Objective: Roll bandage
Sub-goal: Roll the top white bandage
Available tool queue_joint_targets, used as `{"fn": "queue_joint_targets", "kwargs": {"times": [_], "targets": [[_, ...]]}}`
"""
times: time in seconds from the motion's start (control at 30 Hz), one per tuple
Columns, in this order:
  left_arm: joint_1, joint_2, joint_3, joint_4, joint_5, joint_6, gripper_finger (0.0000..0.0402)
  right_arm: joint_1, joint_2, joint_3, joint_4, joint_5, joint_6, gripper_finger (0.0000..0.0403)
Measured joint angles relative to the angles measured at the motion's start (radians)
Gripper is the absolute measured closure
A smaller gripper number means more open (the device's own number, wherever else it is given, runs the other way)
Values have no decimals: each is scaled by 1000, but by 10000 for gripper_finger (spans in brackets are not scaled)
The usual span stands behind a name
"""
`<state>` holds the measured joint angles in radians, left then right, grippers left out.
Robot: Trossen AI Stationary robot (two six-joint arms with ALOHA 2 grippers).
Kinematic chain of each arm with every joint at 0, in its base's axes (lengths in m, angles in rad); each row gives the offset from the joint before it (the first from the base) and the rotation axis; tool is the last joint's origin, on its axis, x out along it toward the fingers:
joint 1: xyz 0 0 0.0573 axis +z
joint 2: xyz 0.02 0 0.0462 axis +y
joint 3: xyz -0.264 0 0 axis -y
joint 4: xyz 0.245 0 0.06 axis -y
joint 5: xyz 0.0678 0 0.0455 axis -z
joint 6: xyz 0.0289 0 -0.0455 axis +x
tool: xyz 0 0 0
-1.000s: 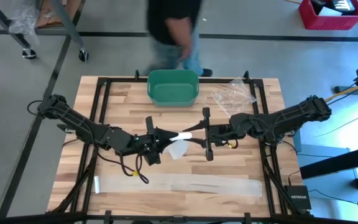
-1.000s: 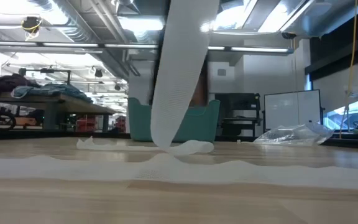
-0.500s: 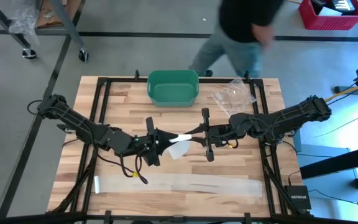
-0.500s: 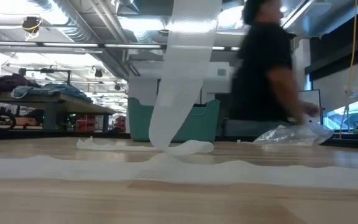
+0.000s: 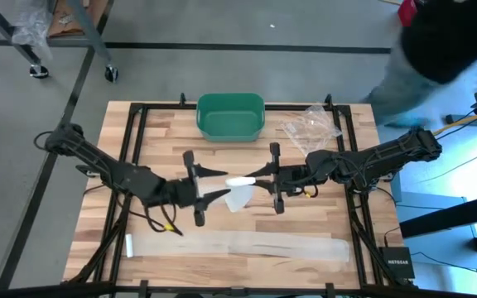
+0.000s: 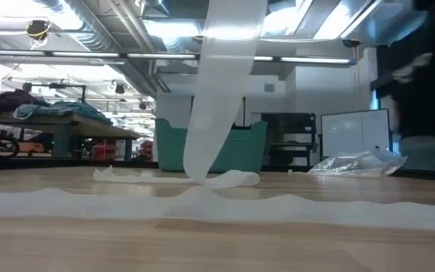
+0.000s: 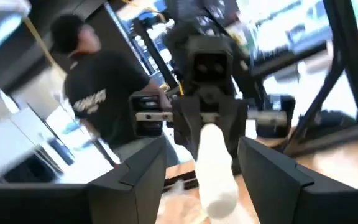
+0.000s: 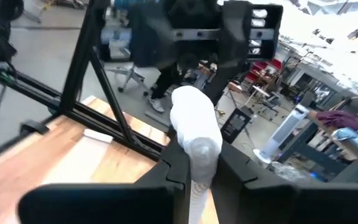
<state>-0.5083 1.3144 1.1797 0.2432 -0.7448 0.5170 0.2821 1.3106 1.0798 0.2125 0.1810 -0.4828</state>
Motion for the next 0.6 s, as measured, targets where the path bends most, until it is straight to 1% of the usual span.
{"fn": "queue_joint_targets", "kwargs": {"times": [0.1, 0.2, 0.27, 0.4, 0.6], "targets": [[18, -16, 0, -36, 0, -117, 212, 0, 0, 0, 0, 12, -76, 359], [46, -26, 0, -95, 7, -200, 213, 0, 0, 0, 0, 22, -124, 361], [70, -32, 0, -136, 57, -246, 213, 0, 0, 0, -1, 45, -133, 361], [110, -33, 0, -186, 206, -324, 213, 0, 0, 0, -4, 63, -150, 358], [132, -32, 0, -211, 287, -379, 213, 0, 0, 0, -6, 72, -158, 357]]}}
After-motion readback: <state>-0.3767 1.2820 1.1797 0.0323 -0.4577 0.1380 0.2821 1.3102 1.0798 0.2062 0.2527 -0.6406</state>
